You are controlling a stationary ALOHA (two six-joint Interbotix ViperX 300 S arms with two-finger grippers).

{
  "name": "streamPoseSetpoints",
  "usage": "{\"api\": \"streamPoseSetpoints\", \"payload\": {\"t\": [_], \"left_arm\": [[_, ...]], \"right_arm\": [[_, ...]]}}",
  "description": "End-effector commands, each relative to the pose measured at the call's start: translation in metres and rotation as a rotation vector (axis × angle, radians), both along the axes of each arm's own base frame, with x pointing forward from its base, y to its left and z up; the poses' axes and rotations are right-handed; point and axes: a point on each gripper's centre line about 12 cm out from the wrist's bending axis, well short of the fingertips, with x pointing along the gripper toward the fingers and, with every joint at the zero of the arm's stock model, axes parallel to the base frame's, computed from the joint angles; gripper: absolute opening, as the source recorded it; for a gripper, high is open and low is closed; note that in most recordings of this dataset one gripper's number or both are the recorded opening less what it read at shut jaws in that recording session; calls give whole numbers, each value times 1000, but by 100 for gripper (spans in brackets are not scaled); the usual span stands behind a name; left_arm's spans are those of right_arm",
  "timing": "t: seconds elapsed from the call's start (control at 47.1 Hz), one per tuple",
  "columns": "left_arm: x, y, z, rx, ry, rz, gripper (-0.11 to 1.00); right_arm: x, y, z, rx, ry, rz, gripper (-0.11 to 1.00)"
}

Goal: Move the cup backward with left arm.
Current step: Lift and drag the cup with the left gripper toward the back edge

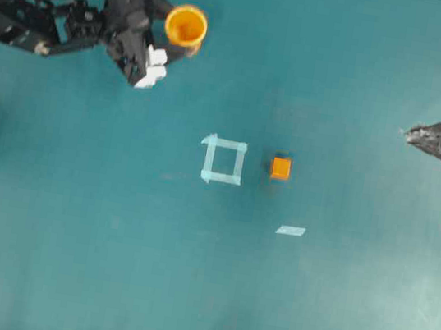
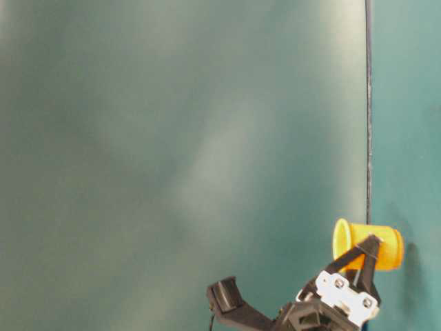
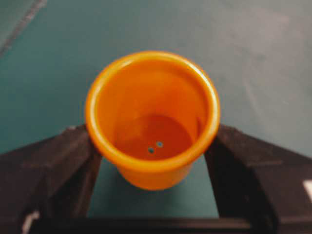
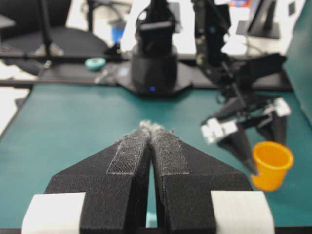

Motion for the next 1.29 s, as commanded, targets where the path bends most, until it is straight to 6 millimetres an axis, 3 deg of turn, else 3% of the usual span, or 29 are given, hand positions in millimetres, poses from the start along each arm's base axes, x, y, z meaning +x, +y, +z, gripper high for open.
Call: {"api": "streamPoseSetpoints", "payload": {"t": [0.0, 0.467, 1.273], "left_arm": [[3, 13, 12, 16, -37, 28, 64], [-7, 54, 14, -24, -57, 153, 64], [-9, 56, 13, -26, -56, 161, 64]], "right_arm": [[1, 0, 14, -3, -34, 0, -1], [1, 0, 14, -9, -32, -1, -1], [1, 0, 14, -8, -20, -1, 0]]}}
